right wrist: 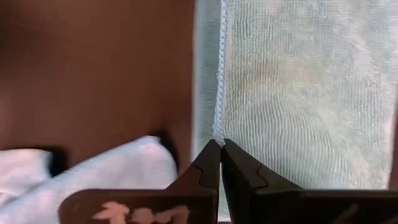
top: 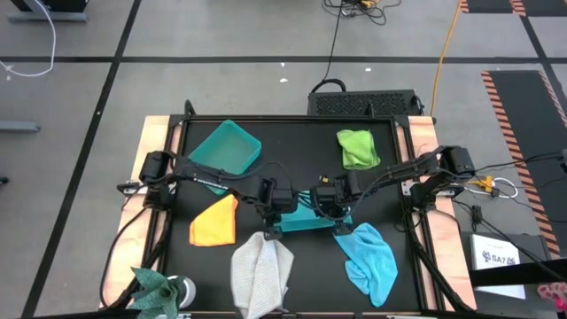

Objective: Fold microfiber towels
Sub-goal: Fold the top blue microfiber towel

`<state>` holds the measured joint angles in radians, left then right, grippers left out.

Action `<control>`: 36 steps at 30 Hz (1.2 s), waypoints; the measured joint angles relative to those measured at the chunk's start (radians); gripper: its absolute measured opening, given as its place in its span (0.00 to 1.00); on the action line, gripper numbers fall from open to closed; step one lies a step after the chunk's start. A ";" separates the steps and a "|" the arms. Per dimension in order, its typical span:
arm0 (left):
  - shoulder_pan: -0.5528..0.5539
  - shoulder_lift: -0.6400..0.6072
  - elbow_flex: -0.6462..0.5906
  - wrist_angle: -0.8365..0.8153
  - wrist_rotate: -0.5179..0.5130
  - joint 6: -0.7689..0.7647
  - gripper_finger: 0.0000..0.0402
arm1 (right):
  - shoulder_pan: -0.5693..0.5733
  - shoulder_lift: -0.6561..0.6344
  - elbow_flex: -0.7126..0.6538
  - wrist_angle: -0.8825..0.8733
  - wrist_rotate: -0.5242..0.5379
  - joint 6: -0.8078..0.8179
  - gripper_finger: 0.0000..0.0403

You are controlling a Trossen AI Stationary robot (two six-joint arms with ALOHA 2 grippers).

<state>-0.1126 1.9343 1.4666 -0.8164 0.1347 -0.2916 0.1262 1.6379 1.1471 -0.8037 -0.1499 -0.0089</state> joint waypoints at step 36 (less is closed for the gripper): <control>0.025 0.008 -0.001 0.070 -0.194 -0.017 0.53 | -0.022 -0.174 -0.097 0.037 0.061 0.067 0.26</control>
<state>-0.0876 1.9427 1.4658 -0.7462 -0.0589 -0.3090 0.1039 1.4636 1.0504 -0.7672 -0.0885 0.0579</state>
